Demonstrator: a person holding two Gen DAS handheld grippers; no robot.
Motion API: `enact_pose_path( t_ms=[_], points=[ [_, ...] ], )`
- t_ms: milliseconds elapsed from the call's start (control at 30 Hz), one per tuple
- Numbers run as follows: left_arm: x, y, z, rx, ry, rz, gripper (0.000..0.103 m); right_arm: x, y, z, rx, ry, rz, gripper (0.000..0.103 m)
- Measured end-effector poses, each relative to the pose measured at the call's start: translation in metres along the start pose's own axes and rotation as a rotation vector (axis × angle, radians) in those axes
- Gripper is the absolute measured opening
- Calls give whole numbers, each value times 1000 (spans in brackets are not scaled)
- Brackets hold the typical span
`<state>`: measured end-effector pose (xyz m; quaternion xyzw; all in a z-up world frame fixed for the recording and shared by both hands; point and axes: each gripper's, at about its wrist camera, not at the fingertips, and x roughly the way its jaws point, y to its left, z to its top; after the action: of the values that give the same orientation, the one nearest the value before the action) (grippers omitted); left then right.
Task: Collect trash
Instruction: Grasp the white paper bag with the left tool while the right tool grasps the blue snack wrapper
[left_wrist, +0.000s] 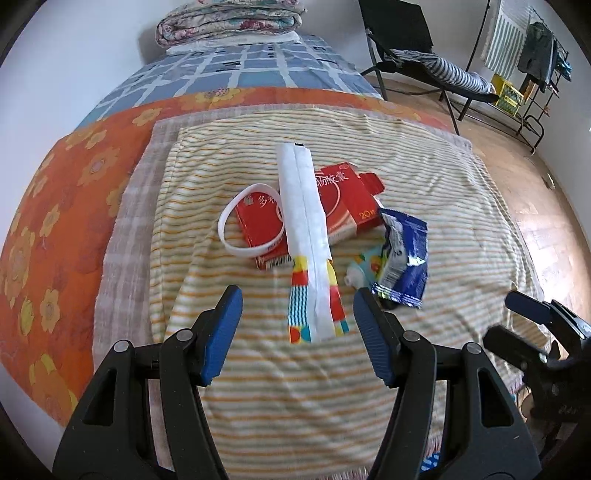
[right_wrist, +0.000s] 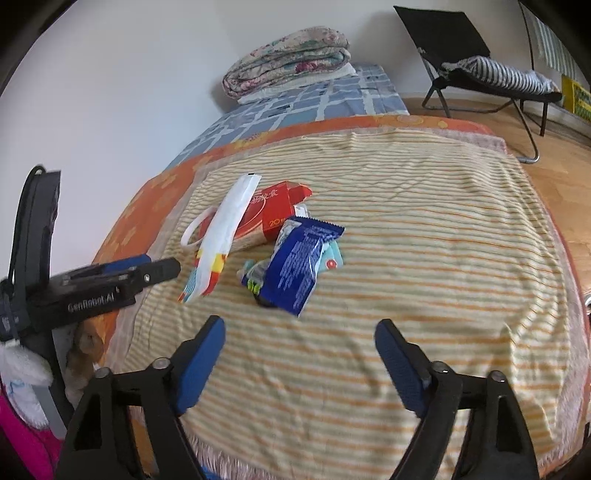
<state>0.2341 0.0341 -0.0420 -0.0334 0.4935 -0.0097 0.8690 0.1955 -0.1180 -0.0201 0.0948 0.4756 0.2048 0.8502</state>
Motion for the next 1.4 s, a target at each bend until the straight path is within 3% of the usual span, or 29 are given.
enact_pose_path(
  t_ms=[467, 533, 667, 733, 867, 1000, 1400],
  points=[
    [43, -5, 10, -4, 67, 19, 58, 57, -8, 52, 89, 59, 7, 72],
    [48, -6, 11, -2, 76, 22, 50, 65, -6, 57, 99, 71, 7, 72],
    [55, -6, 11, 4, 85, 33, 49, 80, 1, 63, 85, 94, -24, 71],
    [57, -5, 11, 0, 92, 33, 38, 85, 2, 63, 78, 103, -42, 68],
    [58, -1, 11, -12, 91, 34, 32, 96, 4, 63, 76, 124, -66, 64],
    [57, 0, 10, -9, 83, 30, 28, 101, 2, 63, 73, 138, -83, 47],
    [39, 1, 12, -20, 32, 10, 20, 77, -7, 59, 95, 91, -48, 44]
  ],
)
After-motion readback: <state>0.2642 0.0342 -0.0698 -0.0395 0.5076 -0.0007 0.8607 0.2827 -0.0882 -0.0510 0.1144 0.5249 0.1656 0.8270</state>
